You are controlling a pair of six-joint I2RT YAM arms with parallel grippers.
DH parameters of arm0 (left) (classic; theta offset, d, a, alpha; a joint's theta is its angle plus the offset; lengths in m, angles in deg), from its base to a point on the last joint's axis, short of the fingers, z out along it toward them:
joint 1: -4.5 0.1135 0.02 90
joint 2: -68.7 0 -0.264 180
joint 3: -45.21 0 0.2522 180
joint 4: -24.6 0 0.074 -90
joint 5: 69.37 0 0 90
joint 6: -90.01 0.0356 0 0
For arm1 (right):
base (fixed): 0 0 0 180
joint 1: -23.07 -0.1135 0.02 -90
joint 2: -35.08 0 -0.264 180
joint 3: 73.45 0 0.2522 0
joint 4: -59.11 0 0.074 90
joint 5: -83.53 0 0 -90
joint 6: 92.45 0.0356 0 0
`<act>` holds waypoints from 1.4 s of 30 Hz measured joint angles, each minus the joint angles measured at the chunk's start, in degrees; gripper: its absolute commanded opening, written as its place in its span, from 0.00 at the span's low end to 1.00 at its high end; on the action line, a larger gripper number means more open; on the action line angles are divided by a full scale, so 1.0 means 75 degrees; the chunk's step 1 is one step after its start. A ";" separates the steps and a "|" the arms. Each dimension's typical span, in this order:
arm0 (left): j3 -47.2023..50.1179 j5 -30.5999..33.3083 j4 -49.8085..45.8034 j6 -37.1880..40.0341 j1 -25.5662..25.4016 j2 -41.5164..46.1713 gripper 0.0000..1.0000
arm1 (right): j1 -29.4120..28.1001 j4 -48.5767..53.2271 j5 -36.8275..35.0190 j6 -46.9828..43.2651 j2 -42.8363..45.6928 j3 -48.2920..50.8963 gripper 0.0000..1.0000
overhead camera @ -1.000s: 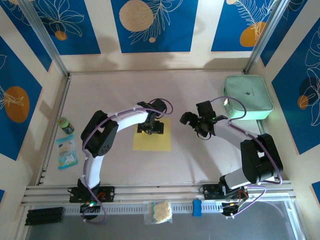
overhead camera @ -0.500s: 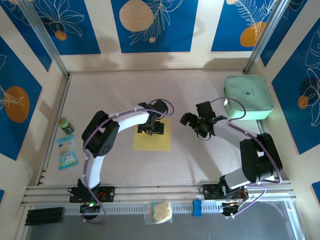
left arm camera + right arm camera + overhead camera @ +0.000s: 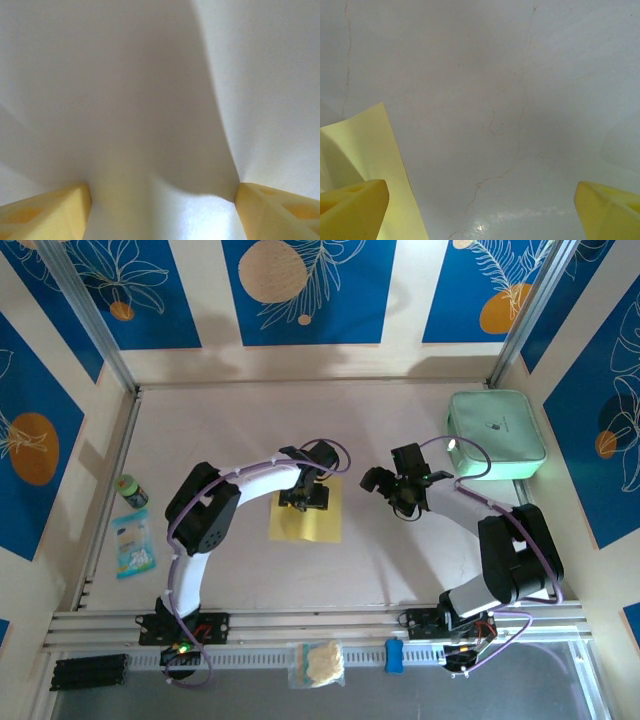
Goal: Fold a paper plane with a square sheet of paper (pick it up from the middle)
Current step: First fold the square sheet of paper in half at the center of the table.
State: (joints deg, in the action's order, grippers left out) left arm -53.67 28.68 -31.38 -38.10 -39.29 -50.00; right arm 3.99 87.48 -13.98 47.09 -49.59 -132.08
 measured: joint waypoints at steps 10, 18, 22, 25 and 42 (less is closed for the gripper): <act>0.0644 -0.0140 0.0495 -0.0073 -0.0035 0.0478 0.43 | 0.0012 0.0117 0.0003 0.0050 0.0003 -0.0052 0.95; 0.1026 -0.1116 0.0874 0.0373 0.0064 0.1411 0.30 | 0.0221 -0.0259 0.0425 0.0050 0.0373 0.0015 0.93; 0.1116 -0.1958 0.1367 0.0536 0.0230 0.1938 0.30 | 0.0262 -0.0662 0.0880 -0.0035 0.0583 0.0137 0.92; 0.1396 -0.2661 0.2011 0.0431 0.0478 0.2192 0.30 | 0.0259 -0.1078 0.1285 -0.0099 0.0810 0.0329 0.92; 0.2734 -0.3698 0.3861 -0.0455 0.1227 0.1743 0.31 | -0.0204 -0.2020 0.2987 -0.0376 -0.0379 0.0271 0.42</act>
State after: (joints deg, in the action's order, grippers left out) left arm -33.17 0.95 -2.42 -41.51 -30.09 -36.93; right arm 2.46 72.34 8.43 44.27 -52.43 -130.04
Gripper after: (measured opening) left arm 0.313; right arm 0.491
